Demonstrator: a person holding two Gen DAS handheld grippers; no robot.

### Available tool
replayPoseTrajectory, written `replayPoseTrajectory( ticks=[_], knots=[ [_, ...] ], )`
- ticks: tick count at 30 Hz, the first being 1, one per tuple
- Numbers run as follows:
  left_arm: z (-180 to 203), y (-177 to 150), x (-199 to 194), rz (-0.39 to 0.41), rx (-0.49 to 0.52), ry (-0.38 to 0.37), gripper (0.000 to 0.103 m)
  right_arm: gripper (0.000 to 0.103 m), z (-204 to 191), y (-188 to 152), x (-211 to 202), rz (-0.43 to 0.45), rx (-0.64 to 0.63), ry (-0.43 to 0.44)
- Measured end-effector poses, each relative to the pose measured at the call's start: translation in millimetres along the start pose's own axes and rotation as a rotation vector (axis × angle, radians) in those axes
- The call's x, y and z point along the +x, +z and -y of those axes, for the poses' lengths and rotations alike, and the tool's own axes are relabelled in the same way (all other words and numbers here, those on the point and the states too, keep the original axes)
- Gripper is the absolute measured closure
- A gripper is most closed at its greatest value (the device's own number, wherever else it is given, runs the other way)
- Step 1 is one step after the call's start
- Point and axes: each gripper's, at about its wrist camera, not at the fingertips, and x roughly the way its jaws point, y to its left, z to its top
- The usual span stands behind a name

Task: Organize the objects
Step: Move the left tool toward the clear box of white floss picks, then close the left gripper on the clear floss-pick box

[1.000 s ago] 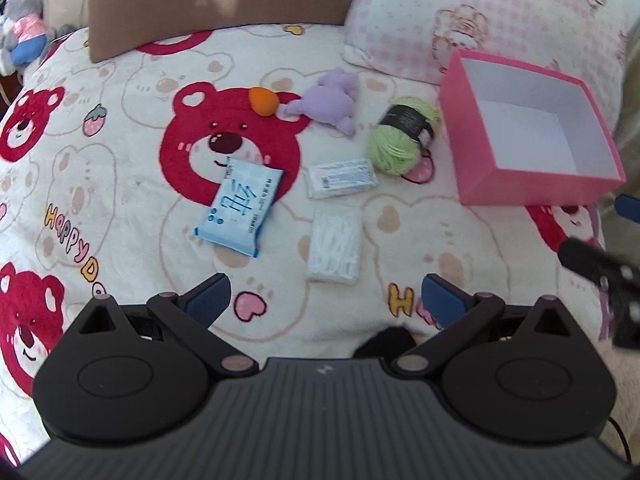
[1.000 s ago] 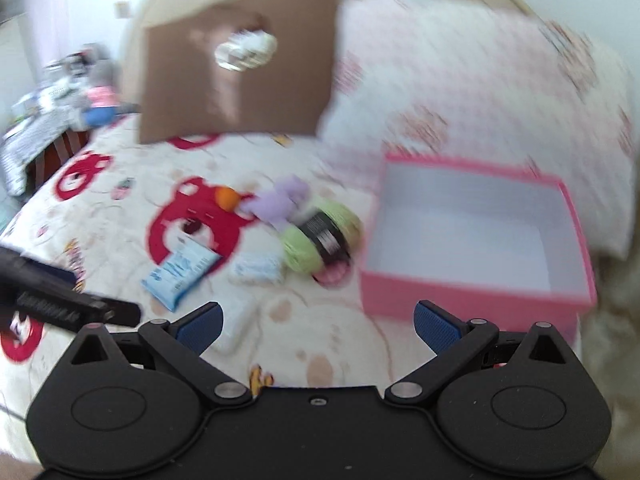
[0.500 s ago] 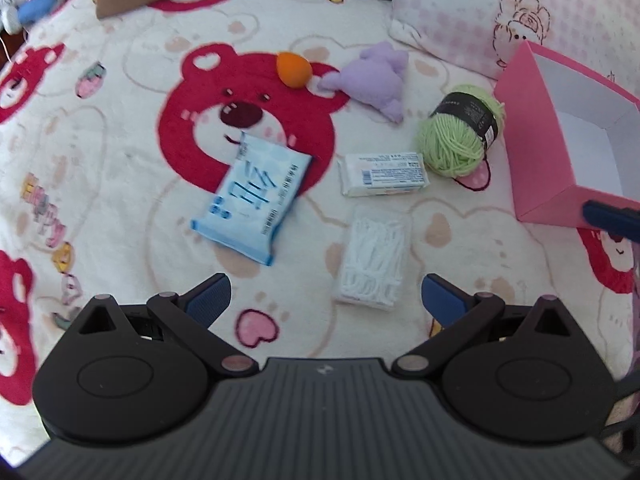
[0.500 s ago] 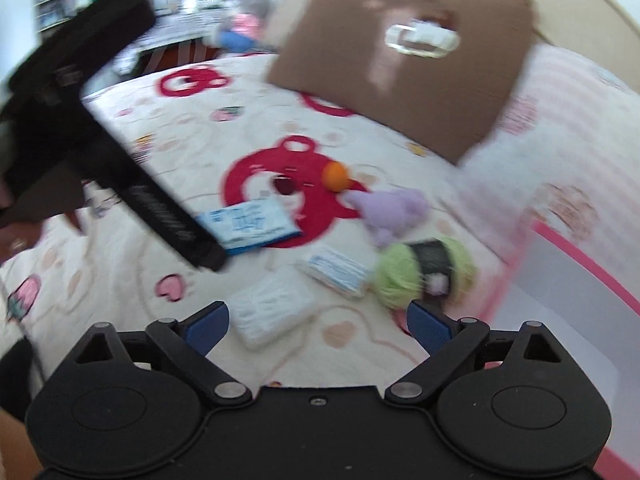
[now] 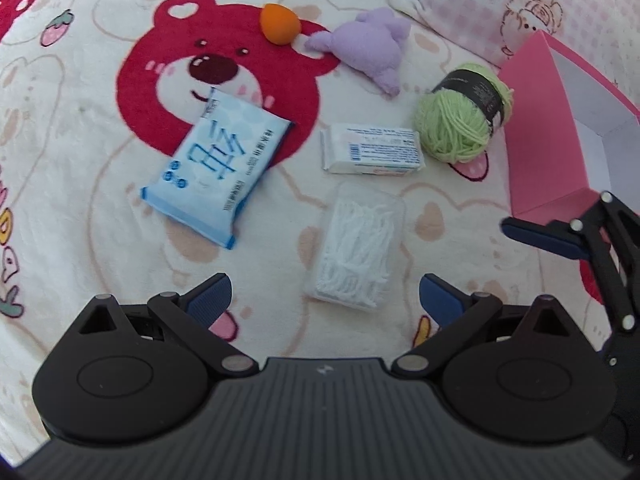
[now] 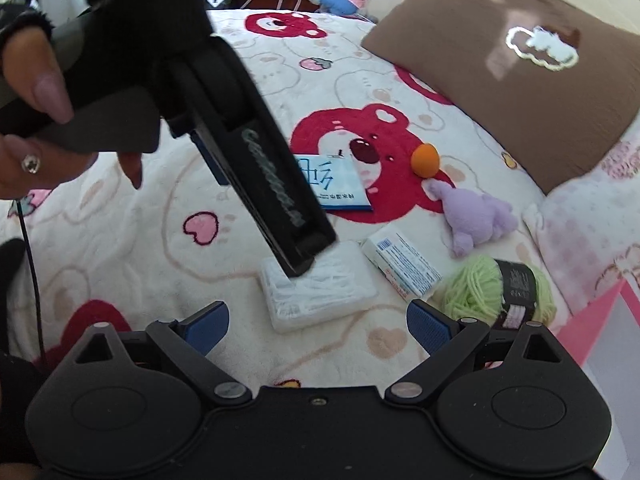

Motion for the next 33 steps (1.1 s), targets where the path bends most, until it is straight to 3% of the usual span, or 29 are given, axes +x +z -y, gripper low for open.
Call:
replayPoseTrajectory(
  ticks=[7,12,17,20,23,25,27,33],
  knots=[
    [2.6,6.3,10.2,-0.035,0.019,-0.025,0.003,0.005,5.3,6.7,15.5,-0.029,0.040,0.025],
    [-8.0,6.7,14.6,-0.056,-0.026,-0.058,0.006,0.005,7.5,10.0,32.2,-0.060,0.036,0.065],
    [-15.2,4.3,19.7,-0.045,-0.021,0.032,0.013,0.005,-0.5,12.9,40.3,-0.041,-0.026,0.084],
    [-22.1,2.7,22.8,-0.055,-0.050,0.017,0.015,0.005,-1.2,10.5,50.3,-0.026,-0.052,0.062],
    [-24.1,-0.2,28.0,-0.062,-0.061,0.003,0.023,0.006,2.2,7.0,61.2,-0.014,-0.051,0.078],
    [-24.1,-1.9,33.7,-0.079,-0.071,-0.009,0.035,0.006,1.3,3.1,69.9,-0.005,-0.088,0.028],
    [-26.0,-3.3,39.5,-0.098,-0.097,-0.032,0.038,0.007,1.9,-0.7,78.3,0.001,-0.120,-0.016],
    [-26.1,-7.7,45.8,-0.094,-0.149,-0.076,0.045,0.008,11.0,-12.5,83.7,0.060,-0.015,0.019]
  ],
)
